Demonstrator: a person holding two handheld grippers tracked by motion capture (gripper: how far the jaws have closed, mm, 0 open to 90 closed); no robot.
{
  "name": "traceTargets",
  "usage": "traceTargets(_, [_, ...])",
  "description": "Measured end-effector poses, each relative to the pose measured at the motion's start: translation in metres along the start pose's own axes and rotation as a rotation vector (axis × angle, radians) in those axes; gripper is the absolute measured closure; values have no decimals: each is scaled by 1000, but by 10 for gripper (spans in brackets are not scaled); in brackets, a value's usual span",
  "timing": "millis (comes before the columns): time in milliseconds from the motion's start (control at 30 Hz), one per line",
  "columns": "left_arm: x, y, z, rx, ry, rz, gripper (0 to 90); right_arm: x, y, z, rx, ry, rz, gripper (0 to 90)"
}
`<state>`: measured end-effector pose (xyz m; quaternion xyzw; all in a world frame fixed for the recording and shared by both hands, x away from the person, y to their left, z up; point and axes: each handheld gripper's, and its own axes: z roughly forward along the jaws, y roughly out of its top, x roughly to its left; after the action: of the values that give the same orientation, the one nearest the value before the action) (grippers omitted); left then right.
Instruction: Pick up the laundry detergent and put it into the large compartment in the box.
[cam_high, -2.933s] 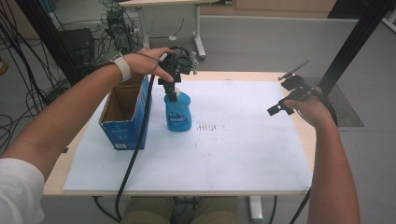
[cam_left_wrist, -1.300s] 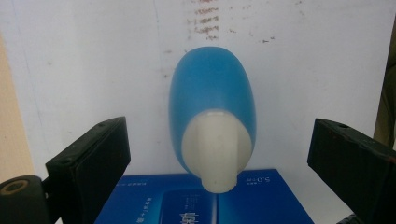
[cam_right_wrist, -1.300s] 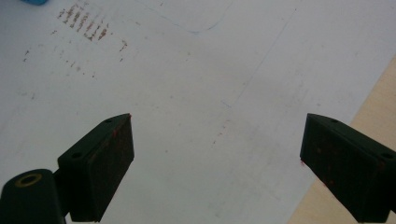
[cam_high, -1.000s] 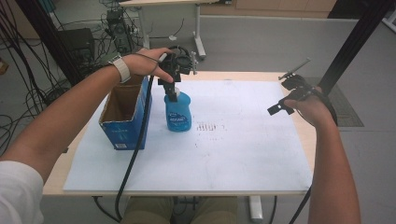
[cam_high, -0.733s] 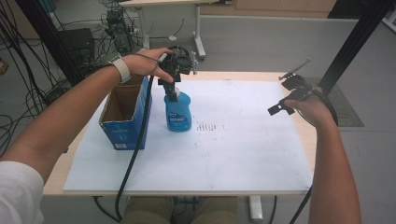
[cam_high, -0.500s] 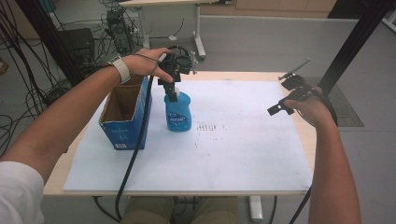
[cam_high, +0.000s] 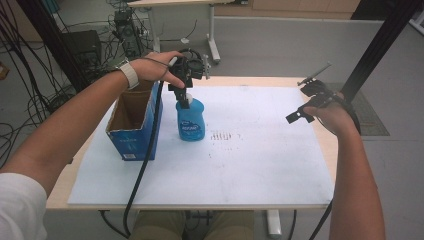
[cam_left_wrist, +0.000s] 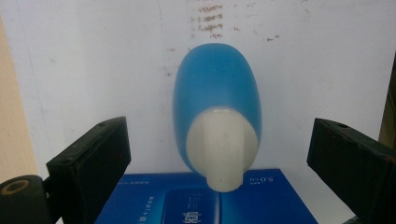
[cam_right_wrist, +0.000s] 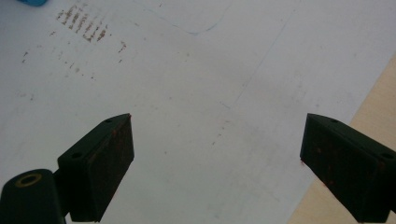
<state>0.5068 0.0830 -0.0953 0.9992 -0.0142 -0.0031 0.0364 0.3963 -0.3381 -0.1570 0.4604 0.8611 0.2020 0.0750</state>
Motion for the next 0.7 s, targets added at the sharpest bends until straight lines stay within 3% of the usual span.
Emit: traceTargets(700, [1,2,0,-1,-4,4,73,-1,-3,-1,-1,-5,7,96])
